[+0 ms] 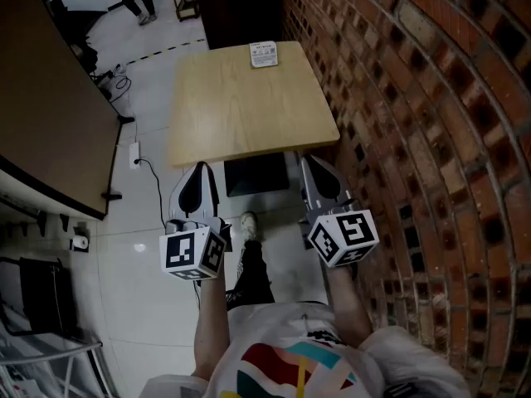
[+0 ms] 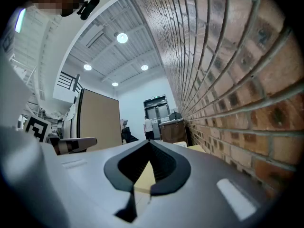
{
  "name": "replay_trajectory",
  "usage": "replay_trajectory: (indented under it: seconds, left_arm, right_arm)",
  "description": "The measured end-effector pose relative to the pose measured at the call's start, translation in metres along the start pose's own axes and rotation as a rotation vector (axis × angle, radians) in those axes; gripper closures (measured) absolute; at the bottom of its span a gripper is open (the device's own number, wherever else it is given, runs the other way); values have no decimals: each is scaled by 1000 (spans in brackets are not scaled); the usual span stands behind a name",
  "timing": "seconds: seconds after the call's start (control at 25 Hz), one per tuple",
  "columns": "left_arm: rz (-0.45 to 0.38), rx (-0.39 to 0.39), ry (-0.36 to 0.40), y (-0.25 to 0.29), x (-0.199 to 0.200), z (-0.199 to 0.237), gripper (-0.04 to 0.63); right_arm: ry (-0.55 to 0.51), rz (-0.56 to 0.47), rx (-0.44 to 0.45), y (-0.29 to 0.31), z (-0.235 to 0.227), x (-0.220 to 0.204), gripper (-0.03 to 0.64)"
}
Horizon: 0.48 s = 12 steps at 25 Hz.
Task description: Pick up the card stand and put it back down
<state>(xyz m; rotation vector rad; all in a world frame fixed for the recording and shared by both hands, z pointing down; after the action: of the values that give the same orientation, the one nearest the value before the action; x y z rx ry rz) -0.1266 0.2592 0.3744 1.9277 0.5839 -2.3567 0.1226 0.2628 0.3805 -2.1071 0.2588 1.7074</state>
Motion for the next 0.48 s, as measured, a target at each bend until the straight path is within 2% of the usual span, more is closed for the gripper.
replay_trajectory:
  seconds: [0.12, 0.32, 0.48]
  left_arm:
    - [-1, -7, -5, 74, -8, 34, 589]
    - [-21, -44, 31, 204, -3, 95, 589]
    - [-5, -34, 21, 268, -8, 132, 589]
  right_arm:
    - [-8, 9, -17, 72, -21, -5, 611]
    - [-12, -34, -54, 206, -53, -2, 611]
    - [-28, -43, -89, 277, -77, -4, 611]
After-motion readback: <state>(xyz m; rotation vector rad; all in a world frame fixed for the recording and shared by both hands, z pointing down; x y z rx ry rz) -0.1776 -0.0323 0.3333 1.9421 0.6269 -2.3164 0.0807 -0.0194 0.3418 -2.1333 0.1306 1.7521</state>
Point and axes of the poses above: the fingertips, and each gripper's own axes: y forward along the fingers, z to its left, x out of its top, the point moved 8 cm from there along -y, backward along the fingers, and after that the axes turned 7 degrees about -z, right-handed, at the moved point
